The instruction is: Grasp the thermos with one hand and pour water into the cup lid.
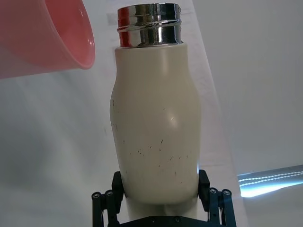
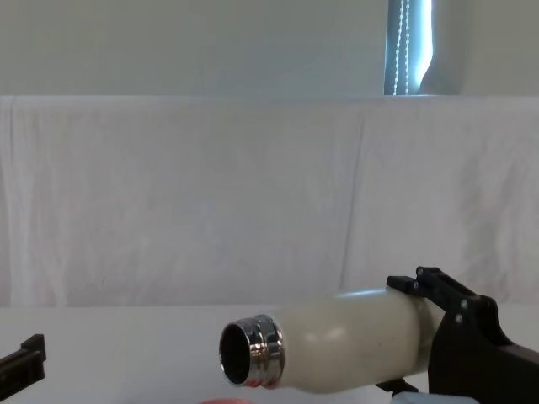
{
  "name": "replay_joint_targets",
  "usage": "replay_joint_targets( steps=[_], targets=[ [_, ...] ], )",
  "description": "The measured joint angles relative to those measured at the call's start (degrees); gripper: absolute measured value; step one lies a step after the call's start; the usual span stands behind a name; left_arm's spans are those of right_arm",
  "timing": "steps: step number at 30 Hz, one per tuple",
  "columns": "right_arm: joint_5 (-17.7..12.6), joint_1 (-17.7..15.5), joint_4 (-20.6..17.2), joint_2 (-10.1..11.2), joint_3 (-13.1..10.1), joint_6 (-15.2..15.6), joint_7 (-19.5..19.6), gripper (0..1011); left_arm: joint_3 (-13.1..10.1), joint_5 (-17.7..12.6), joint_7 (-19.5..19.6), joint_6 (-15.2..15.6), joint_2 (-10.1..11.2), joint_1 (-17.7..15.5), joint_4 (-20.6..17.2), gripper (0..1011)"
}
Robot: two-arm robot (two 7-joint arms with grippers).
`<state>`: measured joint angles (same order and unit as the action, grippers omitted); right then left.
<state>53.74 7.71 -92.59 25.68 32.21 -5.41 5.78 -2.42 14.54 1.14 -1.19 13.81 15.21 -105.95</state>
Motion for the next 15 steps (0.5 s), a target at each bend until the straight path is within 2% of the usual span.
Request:
replay_joint_targets(
  steps=[15],
  targets=[
    [0.69, -0.05, -0.18, 0.35, 0.3, 0.26, 0.04, 955, 0.0, 0.0, 0.0, 0.0, 0.0, 0.0, 0.0, 1001]
  ],
)
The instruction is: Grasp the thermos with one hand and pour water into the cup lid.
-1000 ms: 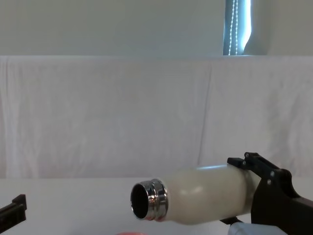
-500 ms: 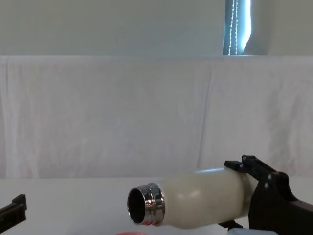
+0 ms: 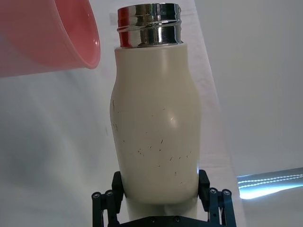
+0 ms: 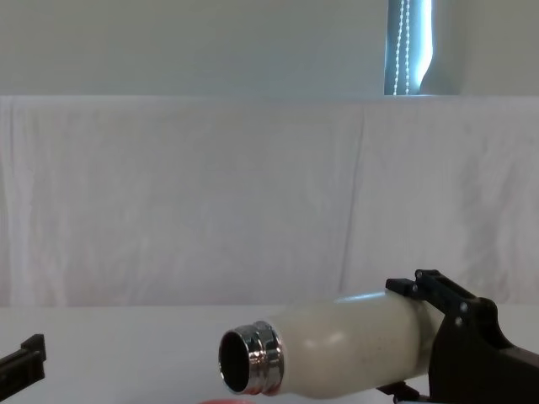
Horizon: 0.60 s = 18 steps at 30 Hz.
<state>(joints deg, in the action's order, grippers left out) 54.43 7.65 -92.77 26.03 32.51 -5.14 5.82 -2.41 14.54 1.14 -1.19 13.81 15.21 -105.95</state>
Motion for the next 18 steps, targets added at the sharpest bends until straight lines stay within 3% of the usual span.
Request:
replay_joint_targets(
  steps=[18],
  targets=[
    [0.79, 0.24, -0.16, 0.24, 0.27, 0.46, 0.16, 955, 0.0, 0.0, 0.0, 0.0, 0.0, 0.0, 0.0, 1001]
  ],
)
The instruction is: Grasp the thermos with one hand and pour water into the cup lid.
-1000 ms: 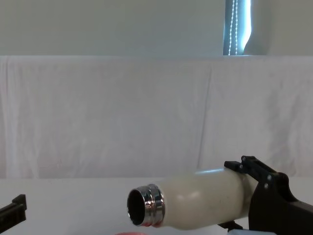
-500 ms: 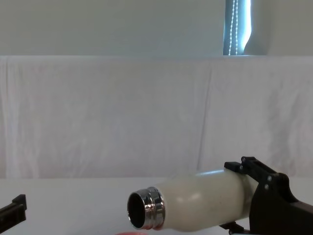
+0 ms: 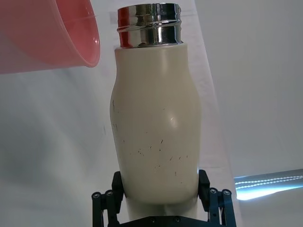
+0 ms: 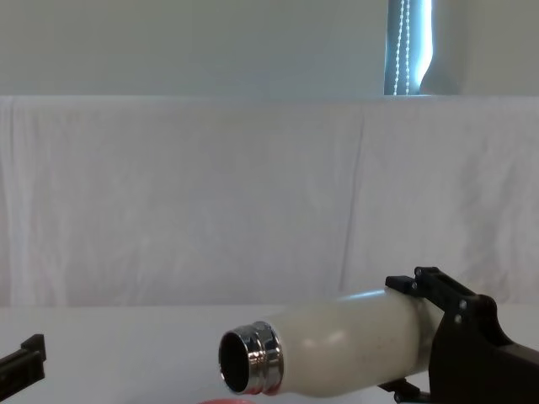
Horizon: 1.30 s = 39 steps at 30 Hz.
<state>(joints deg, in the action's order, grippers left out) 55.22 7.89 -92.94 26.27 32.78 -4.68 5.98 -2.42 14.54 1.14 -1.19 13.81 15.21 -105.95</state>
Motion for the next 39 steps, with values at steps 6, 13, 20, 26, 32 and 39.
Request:
replay_joint_targets(
  steps=[6, 13, 20, 26, 32, 39],
  targets=[
    [0.02, 0.15, 0.0, 0.0, 0.05, 0.03, 0.0, 955, 0.0, 0.0, 0.0, 0.0, 0.0, 0.0, 0.0, 1001],
    [0.05, 0.26, 0.05, 0.08, 0.12, 0.06, 0.0, 955, 0.0, 0.0, 0.0, 0.0, 0.0, 0.0, 0.0, 1001],
    [0.22, 0.39, 0.09, 0.15, 0.12, 0.14, -0.02, 955, 0.0, 0.0, 0.0, 0.0, 0.0, 0.0, 0.0, 1001],
    [0.3, 0.54, 0.21, 0.21, 0.15, 0.18, -0.02, 955, 0.0, 0.0, 0.0, 0.0, 0.0, 0.0, 0.0, 1001],
    [0.3, 0.58, 0.21, 0.3, 0.14, 0.21, -0.02, 955, 0.0, 0.0, 0.0, 0.0, 0.0, 0.0, 0.0, 1001],
    [0.28, 0.58, 0.21, 0.3, 0.12, 0.22, -0.02, 955, 0.0, 0.0, 0.0, 0.0, 0.0, 0.0, 0.0, 1001]
  ],
)
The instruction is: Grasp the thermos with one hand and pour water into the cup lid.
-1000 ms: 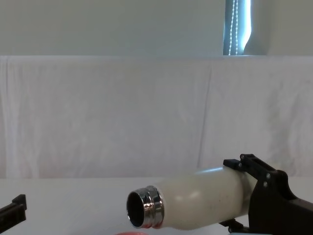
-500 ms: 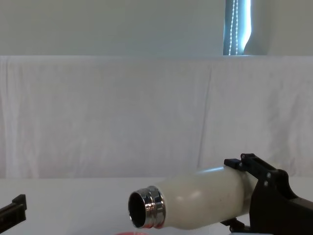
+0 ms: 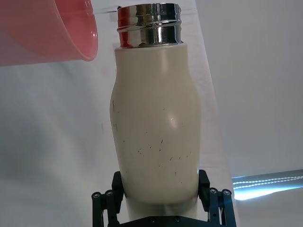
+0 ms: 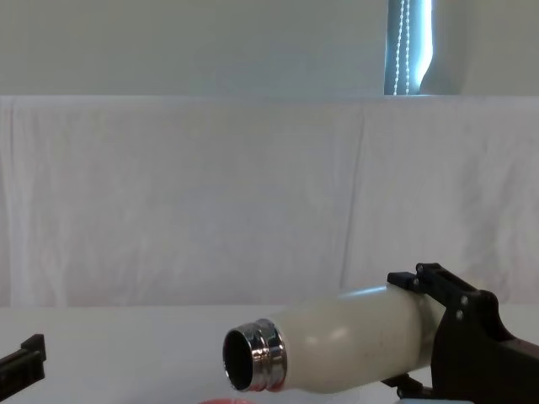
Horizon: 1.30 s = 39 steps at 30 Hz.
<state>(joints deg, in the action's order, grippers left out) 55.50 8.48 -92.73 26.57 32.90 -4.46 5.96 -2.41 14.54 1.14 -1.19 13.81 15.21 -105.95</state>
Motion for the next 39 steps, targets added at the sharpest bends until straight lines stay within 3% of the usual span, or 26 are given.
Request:
replay_joint_targets(
  steps=[39],
  targets=[
    [0.31, 0.06, 0.0, 0.22, -0.1, 0.08, 0.3, 955, 0.0, 0.0, 0.0, 0.0, 0.0, 0.0, 0.0, 1001]
  ],
)
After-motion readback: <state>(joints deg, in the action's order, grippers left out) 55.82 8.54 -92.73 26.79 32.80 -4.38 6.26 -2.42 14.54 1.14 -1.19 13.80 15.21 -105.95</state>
